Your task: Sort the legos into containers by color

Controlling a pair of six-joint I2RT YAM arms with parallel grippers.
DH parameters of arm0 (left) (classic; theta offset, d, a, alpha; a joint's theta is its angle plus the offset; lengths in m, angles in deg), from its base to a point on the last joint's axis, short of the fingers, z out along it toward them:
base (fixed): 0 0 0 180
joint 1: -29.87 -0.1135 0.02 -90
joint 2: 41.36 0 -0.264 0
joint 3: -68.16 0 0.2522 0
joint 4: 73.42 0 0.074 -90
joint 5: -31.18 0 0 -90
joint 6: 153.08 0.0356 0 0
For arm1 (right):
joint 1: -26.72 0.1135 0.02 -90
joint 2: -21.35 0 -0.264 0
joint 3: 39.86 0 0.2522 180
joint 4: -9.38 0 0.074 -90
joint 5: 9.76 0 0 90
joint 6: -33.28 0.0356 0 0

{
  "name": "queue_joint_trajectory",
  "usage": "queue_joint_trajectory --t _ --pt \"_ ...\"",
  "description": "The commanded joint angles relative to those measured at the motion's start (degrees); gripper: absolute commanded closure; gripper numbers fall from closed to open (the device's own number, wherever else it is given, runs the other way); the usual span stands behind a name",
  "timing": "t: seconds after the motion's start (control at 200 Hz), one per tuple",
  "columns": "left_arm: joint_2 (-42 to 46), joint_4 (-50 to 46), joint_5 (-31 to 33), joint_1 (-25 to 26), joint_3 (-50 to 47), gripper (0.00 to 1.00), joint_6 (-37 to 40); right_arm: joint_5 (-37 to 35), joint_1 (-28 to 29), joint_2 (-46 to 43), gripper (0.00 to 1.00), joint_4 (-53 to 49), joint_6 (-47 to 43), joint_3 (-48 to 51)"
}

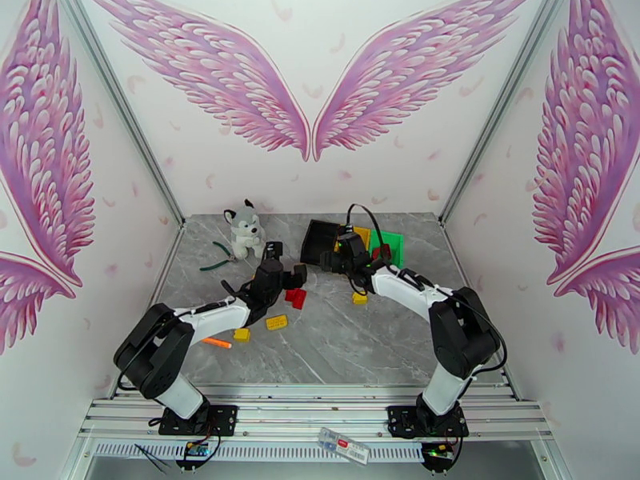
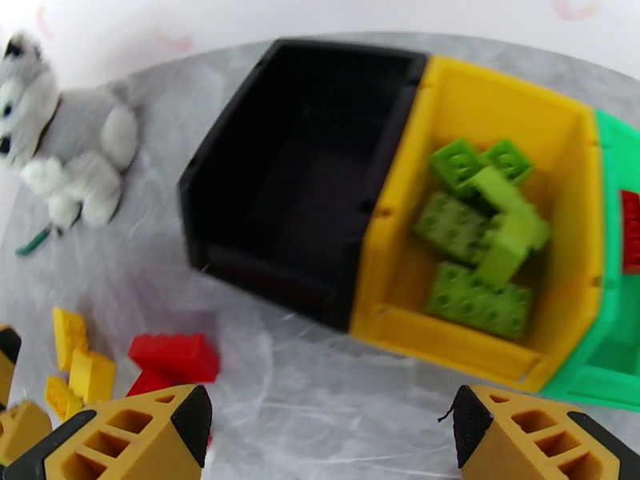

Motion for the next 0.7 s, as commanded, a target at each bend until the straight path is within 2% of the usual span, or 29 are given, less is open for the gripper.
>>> queue_joint_trajectory --t 0.0,0.135,0.29,0.425,0.52,0.695 --pt "3.53 -0.36 2.45 -1.65 -3.16 0.02 -2.11 5.37 2.24 2.94 0.16 -0.07 0.46 -0.39" --pt "5.33 -0.32 1.75 -3.28 -5.78 0.05 -2.61 8.58 4.70 6.85 0.21 -0.12 4.77 -2.61" --pt "5.24 -1.84 -4.03 -3.68 -5.81 0.14 1.09 7.80 4.58 9.22 0.27 -0.95 7.92 -3.51" --pt "4.31 -4.19 -7.55 -3.48 -5.21 0.21 4.50 6.74 3.20 5.86 0.27 0.07 9.11 -0.04" --pt "2.55 -7.11 -8.35 -2.44 -3.03 0.24 7.01 6.43 1.99 1.88 0.22 0.73 9.59 3.36" --pt "-3.61 -13.80 -5.03 0.88 4.05 0.28 10.84 4.32 1.09 -5.38 0.18 0.15 9.11 8.36"
